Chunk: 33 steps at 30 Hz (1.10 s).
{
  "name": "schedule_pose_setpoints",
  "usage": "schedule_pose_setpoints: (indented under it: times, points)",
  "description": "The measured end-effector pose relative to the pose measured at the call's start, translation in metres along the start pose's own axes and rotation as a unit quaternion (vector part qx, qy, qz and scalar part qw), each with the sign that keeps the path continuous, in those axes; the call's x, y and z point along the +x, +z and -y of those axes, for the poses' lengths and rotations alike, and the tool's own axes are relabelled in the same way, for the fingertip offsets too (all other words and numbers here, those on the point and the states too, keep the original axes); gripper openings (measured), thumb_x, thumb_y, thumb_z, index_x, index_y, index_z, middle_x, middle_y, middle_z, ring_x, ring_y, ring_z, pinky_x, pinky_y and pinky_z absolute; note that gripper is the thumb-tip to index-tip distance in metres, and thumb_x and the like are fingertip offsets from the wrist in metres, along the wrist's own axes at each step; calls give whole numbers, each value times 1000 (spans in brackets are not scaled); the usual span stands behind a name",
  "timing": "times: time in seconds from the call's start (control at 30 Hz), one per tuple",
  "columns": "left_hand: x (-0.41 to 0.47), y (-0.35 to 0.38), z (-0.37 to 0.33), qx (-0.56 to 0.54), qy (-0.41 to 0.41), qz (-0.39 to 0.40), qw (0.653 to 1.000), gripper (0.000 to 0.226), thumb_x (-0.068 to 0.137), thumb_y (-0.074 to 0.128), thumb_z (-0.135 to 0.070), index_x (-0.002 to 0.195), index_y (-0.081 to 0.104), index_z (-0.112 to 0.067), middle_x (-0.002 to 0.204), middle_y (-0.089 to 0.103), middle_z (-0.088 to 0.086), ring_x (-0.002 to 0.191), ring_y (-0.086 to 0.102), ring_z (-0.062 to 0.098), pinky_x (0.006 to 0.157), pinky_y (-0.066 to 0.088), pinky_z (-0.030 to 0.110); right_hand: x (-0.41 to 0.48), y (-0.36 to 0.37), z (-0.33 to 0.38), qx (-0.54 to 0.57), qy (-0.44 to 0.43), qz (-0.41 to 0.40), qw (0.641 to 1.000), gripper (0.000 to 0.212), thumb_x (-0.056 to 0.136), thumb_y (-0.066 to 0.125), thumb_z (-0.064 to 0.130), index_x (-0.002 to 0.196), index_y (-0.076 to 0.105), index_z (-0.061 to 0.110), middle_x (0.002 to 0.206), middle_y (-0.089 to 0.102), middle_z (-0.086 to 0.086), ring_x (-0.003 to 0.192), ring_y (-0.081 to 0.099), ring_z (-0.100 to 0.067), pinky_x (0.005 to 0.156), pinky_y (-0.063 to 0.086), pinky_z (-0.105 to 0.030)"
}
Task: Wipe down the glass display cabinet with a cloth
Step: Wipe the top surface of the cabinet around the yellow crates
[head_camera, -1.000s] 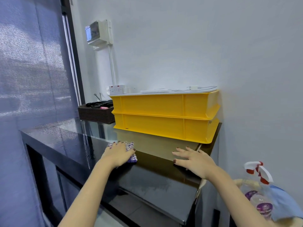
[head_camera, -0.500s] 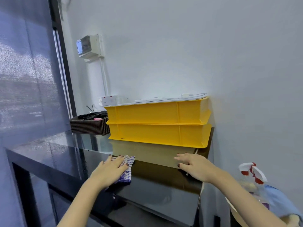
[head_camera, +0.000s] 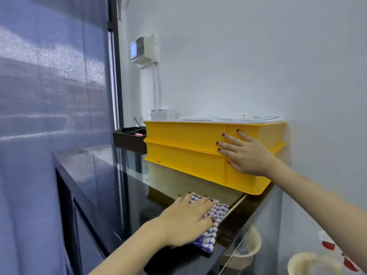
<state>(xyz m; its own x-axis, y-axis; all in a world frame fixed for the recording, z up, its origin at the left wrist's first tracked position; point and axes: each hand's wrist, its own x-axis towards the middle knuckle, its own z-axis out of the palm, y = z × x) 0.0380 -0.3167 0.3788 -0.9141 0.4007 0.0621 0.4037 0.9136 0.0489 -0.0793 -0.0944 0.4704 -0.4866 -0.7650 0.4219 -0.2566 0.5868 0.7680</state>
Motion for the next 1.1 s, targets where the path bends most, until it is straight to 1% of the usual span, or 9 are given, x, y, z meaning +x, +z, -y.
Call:
schedule_pose_setpoints:
  times: [0.13, 0.27, 0.33, 0.4, 0.5, 0.67, 0.83, 1.0, 1.1]
  points:
    - [-25, 0, 37, -28, -99, -36, 994, 52, 98, 25, -50, 147, 9, -44, 156, 8, -18, 145, 3, 13, 115, 4, 39, 0, 8, -5, 8, -35, -29, 999, 49, 81, 64, 42, 123, 63, 17, 134, 56, -2, 135, 39, -29, 108, 27, -54]
    - [-27, -7, 96, 5, -311, -61, 948, 51, 98, 25, -47, 148, 21, -36, 156, 19, -9, 142, 16, 20, 114, 13, 47, -1, 17, -18, 22, -81, -3, 996, 58, 95, 31, 49, 143, 38, 19, 152, 31, 0, 145, 9, -23, 115, -1, -42]
    - [-16, -8, 101, 10, -369, -55, 928, 51, 98, 23, -46, 147, 24, -34, 156, 19, -6, 143, 14, 27, 113, 6, 53, -2, 16, -23, 27, -94, -7, 995, 60, 96, 16, 47, 143, 40, 18, 151, 34, 0, 145, 14, -23, 116, 2, -41]
    - [2, -10, 80, 14, -373, -37, 927, 52, 98, 21, -44, 148, 22, -30, 157, 17, -4, 143, 10, 33, 111, 0, 57, -3, 15, -23, 30, -96, -27, 995, 69, 92, 5, 44, 137, 50, 16, 145, 43, -1, 142, 25, -25, 116, 13, -43]
    - [24, -8, 14, -11, -282, -4, 959, 53, 99, 19, -43, 149, 13, -28, 159, 9, -2, 144, 2, 35, 111, -3, 58, -4, 15, -19, 41, -97, -45, 993, 71, 91, 5, 41, 130, 58, 14, 138, 51, -3, 138, 34, -26, 114, 20, -46]
    - [-24, 5, -57, -22, -159, -17, 987, 58, 94, 18, -53, 149, 8, -36, 158, 7, -13, 145, -3, 22, 114, -3, 50, -3, 24, -19, 73, -94, -66, 991, 82, 86, -9, 47, 139, 46, 18, 148, 39, 1, 144, 20, -22, 117, 7, -43]
    - [-80, -3, -3, -36, -290, -48, 955, 50, 99, 26, -46, 147, 13, -42, 156, 14, -16, 144, 4, 10, 114, 2, 46, -1, 26, -19, 70, -89, -65, 991, 85, 85, -12, 51, 138, 47, 21, 147, 40, 4, 144, 21, -20, 117, 7, -41]
    - [-50, -9, 63, -19, -402, -49, 914, 50, 99, 26, -42, 148, 18, -37, 158, 13, -9, 145, 5, 23, 112, -7, 55, 2, 30, -17, 69, -87, -67, 992, 90, 81, -20, 53, 142, 41, 25, 150, 34, 8, 145, 13, -16, 117, 0, -39]
    - [-14, -11, 57, 11, -406, -36, 913, 51, 99, 23, -42, 149, 18, -33, 158, 14, -5, 144, 8, 33, 111, -6, 56, 1, 30, -16, 73, -85, -66, 992, 92, 80, -22, 52, 142, 40, 25, 150, 33, 8, 145, 12, -16, 116, -1, -39]
